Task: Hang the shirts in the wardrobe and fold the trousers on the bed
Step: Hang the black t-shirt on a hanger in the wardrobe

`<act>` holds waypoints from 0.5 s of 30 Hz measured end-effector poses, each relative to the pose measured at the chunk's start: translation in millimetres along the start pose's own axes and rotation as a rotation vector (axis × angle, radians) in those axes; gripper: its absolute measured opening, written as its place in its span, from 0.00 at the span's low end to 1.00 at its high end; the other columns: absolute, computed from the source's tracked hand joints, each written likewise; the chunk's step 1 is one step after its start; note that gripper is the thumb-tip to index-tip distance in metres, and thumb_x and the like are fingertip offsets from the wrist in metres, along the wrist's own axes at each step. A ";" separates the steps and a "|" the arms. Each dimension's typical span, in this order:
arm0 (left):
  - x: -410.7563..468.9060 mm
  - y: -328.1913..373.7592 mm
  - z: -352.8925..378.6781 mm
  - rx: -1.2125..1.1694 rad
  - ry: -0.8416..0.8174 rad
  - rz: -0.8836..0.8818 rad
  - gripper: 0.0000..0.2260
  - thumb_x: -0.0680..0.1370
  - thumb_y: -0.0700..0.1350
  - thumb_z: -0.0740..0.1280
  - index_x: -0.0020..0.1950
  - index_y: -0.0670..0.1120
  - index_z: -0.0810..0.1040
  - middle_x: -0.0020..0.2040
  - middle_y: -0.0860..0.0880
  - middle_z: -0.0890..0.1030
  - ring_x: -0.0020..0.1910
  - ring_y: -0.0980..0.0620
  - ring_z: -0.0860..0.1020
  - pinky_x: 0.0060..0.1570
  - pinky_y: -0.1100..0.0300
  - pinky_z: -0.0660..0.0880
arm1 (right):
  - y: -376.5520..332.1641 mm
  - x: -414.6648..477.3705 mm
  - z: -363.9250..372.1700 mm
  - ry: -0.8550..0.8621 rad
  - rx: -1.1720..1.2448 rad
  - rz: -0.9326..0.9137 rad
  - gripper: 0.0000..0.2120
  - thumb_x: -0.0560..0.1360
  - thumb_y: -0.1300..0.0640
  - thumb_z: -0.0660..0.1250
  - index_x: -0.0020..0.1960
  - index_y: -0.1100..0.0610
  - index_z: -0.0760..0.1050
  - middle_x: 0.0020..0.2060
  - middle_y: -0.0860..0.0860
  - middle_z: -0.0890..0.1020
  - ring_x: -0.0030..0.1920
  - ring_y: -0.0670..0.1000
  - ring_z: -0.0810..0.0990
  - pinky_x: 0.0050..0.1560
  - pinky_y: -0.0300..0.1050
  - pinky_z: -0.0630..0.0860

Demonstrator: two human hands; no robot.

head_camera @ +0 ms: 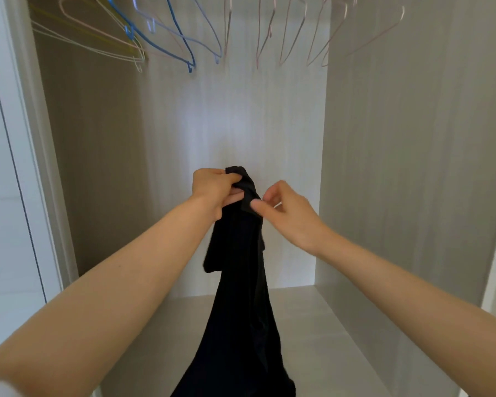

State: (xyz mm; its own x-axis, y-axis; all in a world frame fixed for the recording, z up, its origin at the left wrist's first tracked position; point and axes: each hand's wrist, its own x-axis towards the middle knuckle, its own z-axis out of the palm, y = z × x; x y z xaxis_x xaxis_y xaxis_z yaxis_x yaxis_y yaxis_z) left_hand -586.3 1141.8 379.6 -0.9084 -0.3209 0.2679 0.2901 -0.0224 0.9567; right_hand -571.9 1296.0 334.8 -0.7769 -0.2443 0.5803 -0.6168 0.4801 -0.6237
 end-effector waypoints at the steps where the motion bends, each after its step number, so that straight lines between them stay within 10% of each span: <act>1: 0.7 0.9 1.5 -0.021 -0.002 -0.003 0.07 0.77 0.33 0.67 0.40 0.40 0.76 0.35 0.44 0.78 0.26 0.53 0.78 0.27 0.66 0.76 | 1.7 -4.3 4.5 -0.038 -0.016 0.013 0.18 0.75 0.43 0.67 0.55 0.55 0.69 0.47 0.48 0.78 0.45 0.46 0.78 0.44 0.39 0.75; 11: 13.0 13.2 -18.4 -0.163 -0.075 -0.186 0.08 0.75 0.32 0.70 0.54 0.34 0.77 0.51 0.37 0.78 0.28 0.48 0.82 0.27 0.63 0.78 | 8.6 18.4 6.2 0.146 0.206 0.142 0.08 0.81 0.53 0.59 0.50 0.56 0.72 0.39 0.52 0.79 0.37 0.49 0.76 0.37 0.40 0.72; 15: 0.1 15.6 -17.8 -0.088 -0.267 -0.123 0.21 0.73 0.36 0.74 0.63 0.41 0.71 0.56 0.41 0.80 0.47 0.44 0.83 0.39 0.58 0.82 | -8.2 36.9 0.3 0.135 0.184 0.041 0.07 0.81 0.55 0.60 0.46 0.55 0.74 0.40 0.51 0.80 0.40 0.49 0.78 0.39 0.40 0.72</act>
State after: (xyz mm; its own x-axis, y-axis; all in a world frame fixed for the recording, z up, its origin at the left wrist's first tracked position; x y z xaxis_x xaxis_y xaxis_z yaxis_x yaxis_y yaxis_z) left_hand -576.5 1124.5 392.6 -0.9820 -0.0511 0.1817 0.1869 -0.1312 0.9736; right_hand -595.5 1282.7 361.1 -0.7853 -0.1066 0.6098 -0.6075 0.3226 -0.7259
